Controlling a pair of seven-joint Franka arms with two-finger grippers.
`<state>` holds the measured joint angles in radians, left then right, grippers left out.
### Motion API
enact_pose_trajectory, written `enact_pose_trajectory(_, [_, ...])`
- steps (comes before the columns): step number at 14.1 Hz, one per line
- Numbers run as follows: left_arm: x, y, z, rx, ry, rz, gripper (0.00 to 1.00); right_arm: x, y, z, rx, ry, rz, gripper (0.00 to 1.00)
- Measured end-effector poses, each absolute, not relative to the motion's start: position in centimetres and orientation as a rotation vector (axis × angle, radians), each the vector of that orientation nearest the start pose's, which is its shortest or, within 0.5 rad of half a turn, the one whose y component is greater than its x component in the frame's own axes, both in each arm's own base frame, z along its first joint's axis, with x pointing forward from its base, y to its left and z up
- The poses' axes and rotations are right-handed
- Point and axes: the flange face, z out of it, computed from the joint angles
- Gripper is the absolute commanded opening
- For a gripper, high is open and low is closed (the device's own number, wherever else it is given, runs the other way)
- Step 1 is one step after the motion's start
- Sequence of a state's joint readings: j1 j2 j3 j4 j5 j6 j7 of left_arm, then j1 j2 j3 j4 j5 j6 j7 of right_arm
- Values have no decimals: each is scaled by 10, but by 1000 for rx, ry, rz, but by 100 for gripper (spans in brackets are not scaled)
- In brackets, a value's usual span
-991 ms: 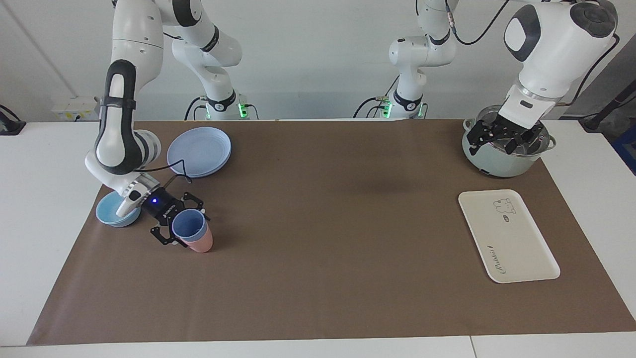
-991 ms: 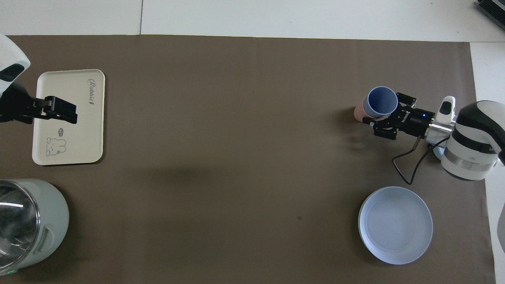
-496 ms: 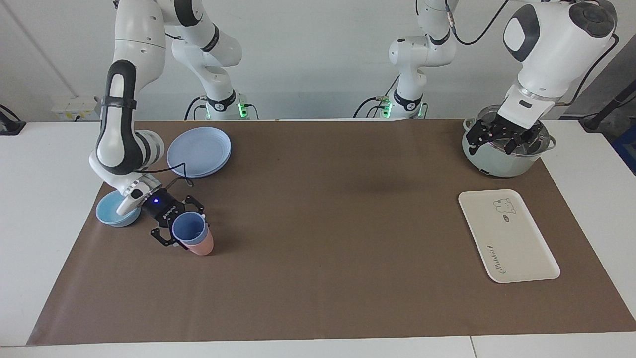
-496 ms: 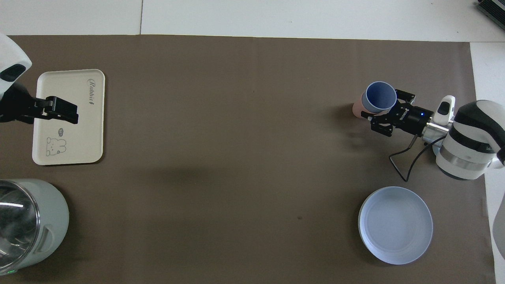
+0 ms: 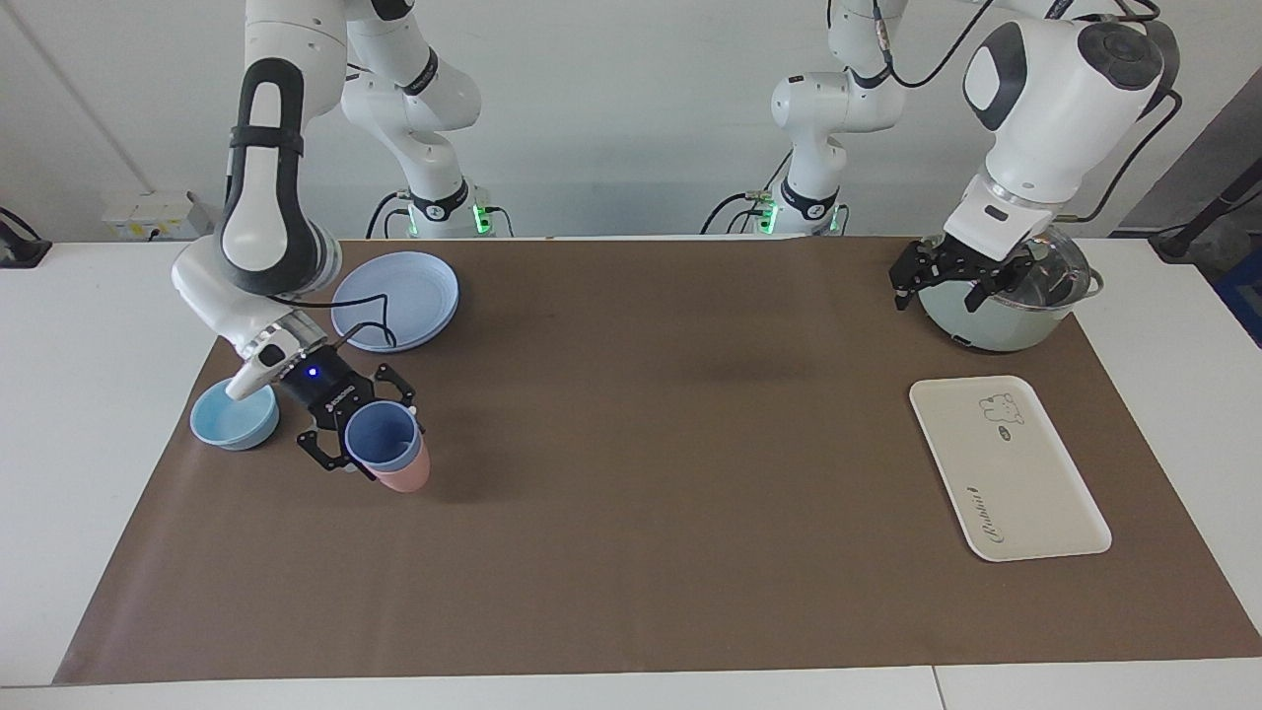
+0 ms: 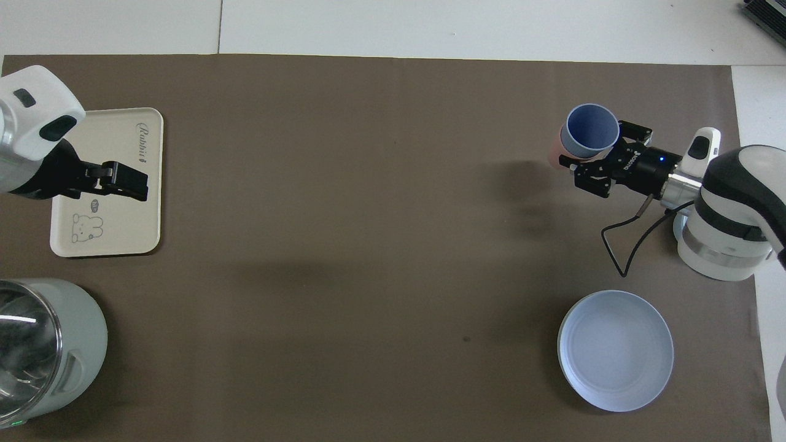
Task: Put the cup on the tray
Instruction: 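Carry the cups toward center while the left gripper grasps the blue cup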
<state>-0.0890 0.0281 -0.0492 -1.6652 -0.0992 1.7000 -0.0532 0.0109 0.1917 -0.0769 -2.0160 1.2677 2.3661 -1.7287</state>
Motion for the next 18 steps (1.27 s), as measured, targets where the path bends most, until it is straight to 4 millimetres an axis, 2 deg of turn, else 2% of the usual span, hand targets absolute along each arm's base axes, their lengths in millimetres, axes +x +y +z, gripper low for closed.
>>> enact_pose_trajectory(2, [569, -107, 579, -3389, -30, -72, 100, 604, -26, 413, -2357, -940, -985, 0])
enact_pose_trajectory(4, [570, -130, 581, -3494, -115, -97, 100, 599, -5, 445, -2417, -964, -900, 0])
enact_pose_trajectory(6, [572, -171, 580, -3597, -254, -146, 100, 593, 41, 476, -2491, -999, -800, 0])
enact_pose_trajectory(8, [577, -218, 573, -3695, -450, -200, 97, 585, 92, 497, -2560, -1031, -724, 0])
enact_pose_trajectory(11, [577, -280, 557, -3778, -662, -232, 91, 572, 158, 505, -2637, -1117, -641, 0])
enact_pose_trajectory(13, [568, -321, 550, -3808, -723, -280, 85, 562, 190, 505, -2677, -1196, -604, 0])
enact_pose_trajectory(15, [557, -359, 539, -3821, -750, -327, 78, 554, 212, 508, -2697, -1281, -557, 0])
enact_pose_trajectory(16, [553, -371, 533, -3826, -746, -334, 69, 551, 219, 513, -2711, -1315, -531, 0])
enact_pose_trajectory(18, [547, -384, 529, -3832, -729, -324, 66, 550, 225, 522, -2726, -1357, -506, 0])
